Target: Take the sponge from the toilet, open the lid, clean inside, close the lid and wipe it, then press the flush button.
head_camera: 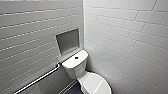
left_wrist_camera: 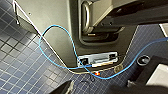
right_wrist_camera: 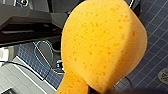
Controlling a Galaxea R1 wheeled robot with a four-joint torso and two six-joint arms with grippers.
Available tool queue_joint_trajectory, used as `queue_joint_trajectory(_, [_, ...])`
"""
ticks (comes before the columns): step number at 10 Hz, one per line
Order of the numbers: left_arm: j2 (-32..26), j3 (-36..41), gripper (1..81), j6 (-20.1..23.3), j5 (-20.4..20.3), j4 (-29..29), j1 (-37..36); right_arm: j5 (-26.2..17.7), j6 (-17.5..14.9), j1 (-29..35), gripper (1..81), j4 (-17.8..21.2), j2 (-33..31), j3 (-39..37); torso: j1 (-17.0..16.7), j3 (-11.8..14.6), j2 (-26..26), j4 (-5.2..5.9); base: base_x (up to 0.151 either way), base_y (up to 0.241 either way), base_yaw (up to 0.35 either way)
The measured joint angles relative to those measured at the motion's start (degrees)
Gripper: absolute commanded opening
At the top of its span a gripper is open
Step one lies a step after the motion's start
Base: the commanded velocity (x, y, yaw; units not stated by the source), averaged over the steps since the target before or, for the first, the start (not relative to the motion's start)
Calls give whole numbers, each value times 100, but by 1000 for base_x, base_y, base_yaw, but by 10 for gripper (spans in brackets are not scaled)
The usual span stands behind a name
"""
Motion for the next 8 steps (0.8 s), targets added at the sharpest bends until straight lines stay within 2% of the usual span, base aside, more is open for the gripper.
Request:
queue_joint_trajectory(4, [2, -59, 811, 0, -20, 0, 1, 24, 0, 9, 10, 0, 22, -44, -37, 601, 76, 0, 0, 0, 0])
queue_joint_trajectory(6, [66, -277, 811, 0, 11, 0, 45, -38, 1, -35, 10, 0, 155, -232, -39, 678, 74, 0, 0, 0, 0])
queue_joint_trajectory(8, [207, -541, 811, 0, 20, 0, 43, -249, 10, -39, 10, 2, 494, -817, -41, 673, 74, 0, 0, 0, 0])
